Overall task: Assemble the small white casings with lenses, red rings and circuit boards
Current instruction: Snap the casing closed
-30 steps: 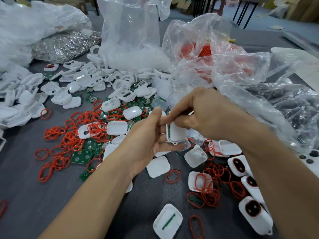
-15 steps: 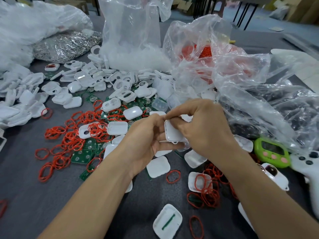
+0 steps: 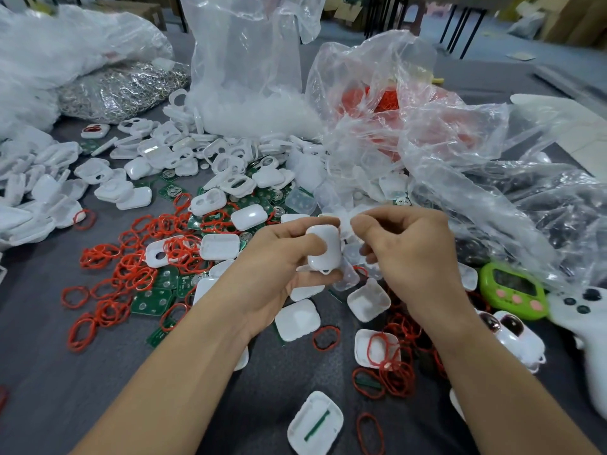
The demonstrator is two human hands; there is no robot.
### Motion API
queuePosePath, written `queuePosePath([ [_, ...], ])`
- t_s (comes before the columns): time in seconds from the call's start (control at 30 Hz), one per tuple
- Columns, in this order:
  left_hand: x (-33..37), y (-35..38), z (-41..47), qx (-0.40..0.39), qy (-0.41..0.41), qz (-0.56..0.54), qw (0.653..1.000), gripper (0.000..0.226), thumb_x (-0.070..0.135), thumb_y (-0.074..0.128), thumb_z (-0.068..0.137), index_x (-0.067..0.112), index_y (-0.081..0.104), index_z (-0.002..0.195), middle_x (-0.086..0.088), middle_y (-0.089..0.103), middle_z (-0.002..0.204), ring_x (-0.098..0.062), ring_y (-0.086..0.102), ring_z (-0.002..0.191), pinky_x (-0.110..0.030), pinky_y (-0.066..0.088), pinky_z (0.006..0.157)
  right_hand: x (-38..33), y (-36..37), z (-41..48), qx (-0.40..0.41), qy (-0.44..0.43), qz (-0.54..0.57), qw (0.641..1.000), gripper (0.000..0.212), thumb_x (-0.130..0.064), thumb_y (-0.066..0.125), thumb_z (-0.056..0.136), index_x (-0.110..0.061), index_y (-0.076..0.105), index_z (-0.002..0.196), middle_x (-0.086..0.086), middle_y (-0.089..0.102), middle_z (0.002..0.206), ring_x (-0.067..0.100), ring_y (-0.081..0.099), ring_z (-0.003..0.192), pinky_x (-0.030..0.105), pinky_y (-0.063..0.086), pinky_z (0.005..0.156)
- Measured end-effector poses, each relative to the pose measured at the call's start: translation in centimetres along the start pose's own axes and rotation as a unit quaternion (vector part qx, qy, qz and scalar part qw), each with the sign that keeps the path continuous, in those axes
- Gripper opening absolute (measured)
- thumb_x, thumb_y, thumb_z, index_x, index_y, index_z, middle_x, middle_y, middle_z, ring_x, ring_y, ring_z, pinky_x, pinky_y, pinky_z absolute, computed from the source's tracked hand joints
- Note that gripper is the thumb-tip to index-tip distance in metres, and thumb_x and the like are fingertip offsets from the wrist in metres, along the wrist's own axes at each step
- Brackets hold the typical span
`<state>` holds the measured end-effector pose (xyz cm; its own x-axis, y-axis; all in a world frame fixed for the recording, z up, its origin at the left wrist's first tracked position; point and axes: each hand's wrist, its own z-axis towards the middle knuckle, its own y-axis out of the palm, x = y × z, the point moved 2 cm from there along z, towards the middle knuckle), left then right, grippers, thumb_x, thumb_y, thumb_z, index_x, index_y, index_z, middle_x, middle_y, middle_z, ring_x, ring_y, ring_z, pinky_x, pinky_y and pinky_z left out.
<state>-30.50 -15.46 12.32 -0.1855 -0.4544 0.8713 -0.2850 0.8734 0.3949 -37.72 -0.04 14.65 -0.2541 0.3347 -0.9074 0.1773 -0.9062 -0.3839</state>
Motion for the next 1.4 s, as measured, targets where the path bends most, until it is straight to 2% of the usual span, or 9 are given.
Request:
queuePosePath([
  [0.13,0.1,0.1,-0.1,-0.022,0.005,0.005,1.000,0.034,-0.009,0.055,0.094,0.010,0.080,0.107,-0.018,0.075,0.115,-0.028,0.075,0.098,-0.038,0.063,0.075,0.3,0.5,-0.3,-0.105,0.060,0.043,0.992,0.015,-0.039,0.071,0.088,-0.029,0.080,0.081,0.004,0.074,0.068,0.016,0.066,0.052,0.031,0.053,0.056],
  [0.27,0.1,0.1,-0.2,-0.047,0.009,0.006,0.999,0.038,-0.012,0.054,0.093,0.010,0.080,0.109,-0.021,0.074,0.115,-0.033,0.074,0.104,-0.047,0.062,0.086,0.3,1.2,-1.0,-0.131,0.079,0.108,0.982,0.014,-0.022,0.071,0.096,-0.024,0.082,0.087,0.005,0.074,0.066,0.016,0.065,0.050,0.029,0.056,0.051],
  [0.47,0.1,0.1,-0.3,-0.068,0.018,-0.008,0.997,0.026,0.001,0.061,0.096,0.011,0.079,0.112,-0.019,0.074,0.118,-0.032,0.072,0.111,-0.045,0.063,0.083,0.1,1.2,-1.6,-0.106,0.045,0.137,0.984,0.012,-0.024,0.074,0.094,-0.030,0.083,0.089,-0.001,0.079,0.077,0.013,0.072,0.062,0.023,0.054,0.054],
  [0.67,0.1,-0.2,-0.5,0.055,0.105,0.134,0.984,0.016,0.024,0.080,0.083,0.024,0.084,0.099,-0.012,0.079,0.089,-0.021,0.074,0.077,-0.028,0.061,0.063,0.4,1.2,-1.7,-0.066,0.014,0.117,0.991,0.014,-0.024,0.073,0.095,-0.031,0.083,0.088,0.000,0.073,0.063,0.014,0.062,0.050,0.026,0.050,0.053],
  [0.8,0.3,-0.4,-0.6,0.115,0.179,0.222,0.952,0.012,0.028,0.082,0.082,0.039,0.084,0.084,-0.018,0.076,0.077,-0.040,0.070,0.068,-0.050,0.064,0.067,0.6,1.5,-1.7,-0.062,0.015,0.108,0.992,0.019,-0.023,0.073,0.095,-0.033,0.083,0.082,0.004,0.069,0.056,0.015,0.061,0.048,0.027,0.047,0.052],
  [1.0,0.1,-0.1,-0.8,0.135,0.200,0.217,0.946,0.009,0.022,0.086,0.082,0.024,0.085,0.091,-0.015,0.077,0.074,-0.042,0.069,0.068,-0.058,0.061,0.068,0.6,1.3,-1.8,-0.055,0.026,0.125,0.990,0.020,-0.018,0.074,0.093,-0.031,0.083,0.081,0.008,0.069,0.056,0.016,0.059,0.046,0.027,0.046,0.050],
  [1.2,-0.3,0.1,-1.2,0.181,0.217,0.241,0.929,0.011,0.021,0.087,0.079,0.024,0.085,0.090,0.005,0.078,0.070,-0.014,0.073,0.062,-0.044,0.064,0.070,0.2,1.7,-2.4,-0.033,0.013,0.109,0.993,0.013,-0.031,0.071,0.085,-0.034,0.083,0.079,0.008,0.070,0.058,0.026,0.062,0.051,0.040,0.056,0.055],
  [1.33,0.1,0.5,-1.8,0.184,0.252,0.245,0.918,0.015,0.028,0.088,0.075,0.027,0.083,0.089,0.013,0.077,0.072,-0.001,0.072,0.065,-0.019,0.058,0.062,0.0,1.3,-2.4,-0.054,-0.004,0.108,0.993,0.014,-0.032,0.070,0.088,-0.029,0.082,0.081,0.005,0.070,0.058,0.027,0.065,0.054,0.036,0.052,0.055],
  [1.4,0.2,0.8,-2.1,0.174,0.261,0.240,0.919,0.016,0.029,0.088,0.074,0.029,0.082,0.090,0.014,0.078,0.076,-0.004,0.076,0.074,-0.021,0.060,0.070,0.0,0.9,-2.2,-0.082,-0.008,0.118,0.990,0.014,-0.025,0.069,0.091,-0.025,0.082,0.086,0.004,0.073,0.065,0.022,0.066,0.055,0.032,0.052,0.055],
])
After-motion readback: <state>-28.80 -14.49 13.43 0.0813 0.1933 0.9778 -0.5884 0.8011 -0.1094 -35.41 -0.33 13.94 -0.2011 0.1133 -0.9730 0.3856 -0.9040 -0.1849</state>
